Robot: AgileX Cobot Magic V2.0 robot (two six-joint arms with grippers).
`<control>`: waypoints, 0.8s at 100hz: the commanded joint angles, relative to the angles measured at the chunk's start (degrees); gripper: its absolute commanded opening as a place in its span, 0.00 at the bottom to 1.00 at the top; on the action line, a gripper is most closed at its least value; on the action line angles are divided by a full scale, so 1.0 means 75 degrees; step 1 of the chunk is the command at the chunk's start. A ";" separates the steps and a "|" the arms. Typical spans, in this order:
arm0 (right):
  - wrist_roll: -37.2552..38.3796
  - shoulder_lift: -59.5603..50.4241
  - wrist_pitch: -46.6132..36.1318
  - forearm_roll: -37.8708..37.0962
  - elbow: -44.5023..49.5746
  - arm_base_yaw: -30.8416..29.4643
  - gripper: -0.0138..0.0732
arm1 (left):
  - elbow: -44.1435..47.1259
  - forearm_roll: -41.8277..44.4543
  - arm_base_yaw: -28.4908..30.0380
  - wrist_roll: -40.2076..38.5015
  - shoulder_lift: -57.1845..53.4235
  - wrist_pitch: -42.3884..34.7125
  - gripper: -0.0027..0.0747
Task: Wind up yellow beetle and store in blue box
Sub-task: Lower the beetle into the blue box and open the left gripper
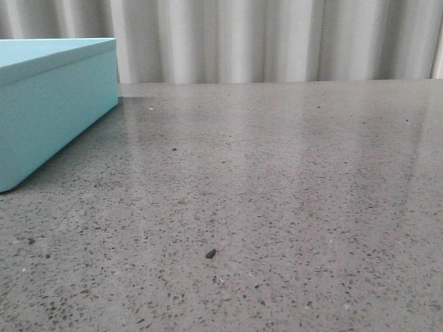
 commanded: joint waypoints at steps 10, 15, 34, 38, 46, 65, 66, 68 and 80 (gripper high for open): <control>-0.0073 0.0045 -0.1007 -0.0032 0.0191 -0.0024 0.09 | 0.0948 -0.0293 0.0011 0.0064 -0.1218 -0.1315 0.01; -0.0073 0.0045 -0.1143 -0.0032 0.0313 -0.0024 0.09 | 0.1350 -0.0293 0.0011 0.0139 -0.1511 -0.1606 0.01; -0.0073 0.0045 -0.1225 -0.0032 0.0660 -0.0024 0.09 | 0.3125 -0.0293 0.0011 0.0254 -0.2805 -0.2876 0.01; -0.0073 0.0045 -0.1283 -0.0032 0.0747 -0.0024 0.09 | 0.3559 -0.0293 0.0011 0.0335 -0.3125 -0.3221 0.01; -0.0073 0.0045 -0.1554 -0.0032 0.1025 -0.0024 0.09 | 0.4387 -0.0293 0.0011 0.0554 -0.3742 -0.3930 0.01; -0.0073 0.0045 -0.2717 -0.0064 0.1891 -0.0024 0.09 | 0.6383 -0.0293 0.0011 0.0629 -0.5314 -0.5604 0.01; -0.0073 0.0045 -0.2717 -0.0065 0.1891 -0.0024 0.09 | 0.6521 -0.0293 0.0011 0.0629 -0.5434 -0.5722 0.01; -0.0073 0.0045 -0.2921 -0.0086 0.2007 -0.0024 0.09 | 0.6728 -0.0293 0.0011 0.0629 -0.5609 -0.5894 0.01; -0.0073 0.0045 -0.4314 -0.0112 0.2759 -0.0024 0.09 | 0.7773 -0.0307 0.0011 0.0629 -0.6637 -0.6617 0.01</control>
